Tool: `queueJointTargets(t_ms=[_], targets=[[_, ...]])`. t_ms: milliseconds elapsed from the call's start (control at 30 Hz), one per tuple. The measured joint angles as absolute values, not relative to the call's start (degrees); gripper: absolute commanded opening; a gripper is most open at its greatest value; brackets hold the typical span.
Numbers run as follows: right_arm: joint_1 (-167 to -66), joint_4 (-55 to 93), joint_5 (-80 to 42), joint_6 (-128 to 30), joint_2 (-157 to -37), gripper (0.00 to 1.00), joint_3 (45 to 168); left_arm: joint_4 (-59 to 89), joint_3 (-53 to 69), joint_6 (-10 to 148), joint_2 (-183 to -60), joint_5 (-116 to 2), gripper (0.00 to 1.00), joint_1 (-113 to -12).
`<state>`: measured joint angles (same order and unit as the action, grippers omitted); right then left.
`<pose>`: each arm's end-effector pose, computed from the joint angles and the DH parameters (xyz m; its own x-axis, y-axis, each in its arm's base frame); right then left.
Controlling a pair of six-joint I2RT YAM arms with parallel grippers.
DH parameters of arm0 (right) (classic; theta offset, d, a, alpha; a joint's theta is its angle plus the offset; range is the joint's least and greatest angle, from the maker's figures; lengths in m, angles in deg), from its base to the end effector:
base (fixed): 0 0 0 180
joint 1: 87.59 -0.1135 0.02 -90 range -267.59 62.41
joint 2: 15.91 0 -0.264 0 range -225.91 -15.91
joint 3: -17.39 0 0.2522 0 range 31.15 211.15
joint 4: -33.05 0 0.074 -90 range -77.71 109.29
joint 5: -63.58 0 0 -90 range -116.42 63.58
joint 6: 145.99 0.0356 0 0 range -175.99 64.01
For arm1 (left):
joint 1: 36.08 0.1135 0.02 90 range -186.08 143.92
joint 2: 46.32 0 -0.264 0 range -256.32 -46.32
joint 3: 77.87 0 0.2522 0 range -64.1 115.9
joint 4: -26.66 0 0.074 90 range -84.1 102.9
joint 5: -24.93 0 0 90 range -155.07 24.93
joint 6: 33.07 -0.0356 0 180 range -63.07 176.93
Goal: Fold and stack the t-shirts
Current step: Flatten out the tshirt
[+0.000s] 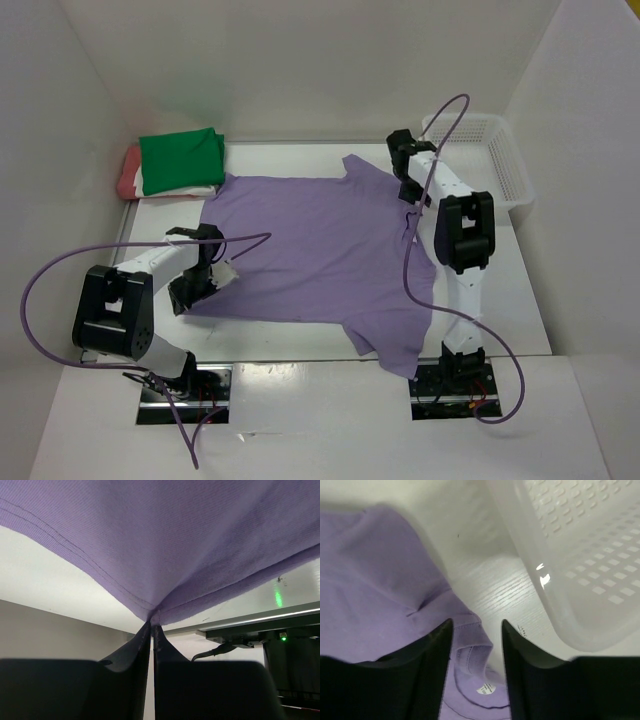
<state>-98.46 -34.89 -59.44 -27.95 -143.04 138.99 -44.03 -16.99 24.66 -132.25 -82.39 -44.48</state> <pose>0.4553 0.0677 0.2001 -0.8337 0.2413 -0.4967 0.4374 0.8376 -0.3273 0.2181 -0.0215 0.1626 -0.7421 0.6248 0.2427 0.6684 0.7173 0.1971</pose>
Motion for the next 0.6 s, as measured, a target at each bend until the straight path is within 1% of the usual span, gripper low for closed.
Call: queueJointTargets(t_ms=[100, 167, 233, 333, 400, 433, 467, 500, 600], targets=[[-98.9, -35.2, -60.6, -28.0, -143.0, 0.56, 140.8, -44.0, -17.0, 24.7, -132.2, -82.4, 0.10, -44.5], [-99.2, -35.8, -61.2, -28.0, -143.0, 0.56, 141.6, -44.0, -17.0, 24.7, -132.2, -82.4, 0.10, -44.5], [-99.9, -36.2, -61.6, -28.0, -142.7, 0.59, 142.0, -44.0, -17.0, 24.7, -132.2, -82.4, 0.10, -44.5], [-102.4, -38.1, -61.1, -27.5, -139.4, 0.61, 141.0, -44.0, -17.0, 24.7, -132.2, -82.4, 0.10, -44.5], [-105.0, -38.8, -60.1, -26.6, -134.2, 0.62, 137.8, -44.0, -17.0, 24.7, -132.3, -82.4, 0.10, -44.5], [-107.1, -39.6, -59.5, -25.5, -130.1, 0.66, 134.9, -44.0, -17.0, 24.8, -132.3, -82.4, 0.10, -44.5], [-109.2, -40.6, -58.9, -24.2, -126.1, 0.66, 132.1, -44.0, -17.0, 24.9, -132.3, -82.4, 0.10, -44.5], [-113.0, -41.6, -57.9, -22.1, -119.7, 0.66, 127.0, -44.0, -17.0, 25.2, -132.3, -82.4, 0.10, -44.5], [-121.3, -43.3, -53.1, -16.8, -108.4, 0.66, 114.9, -44.0, -17.0, 25.6, -132.3, -82.4, 0.10, -44.4]])
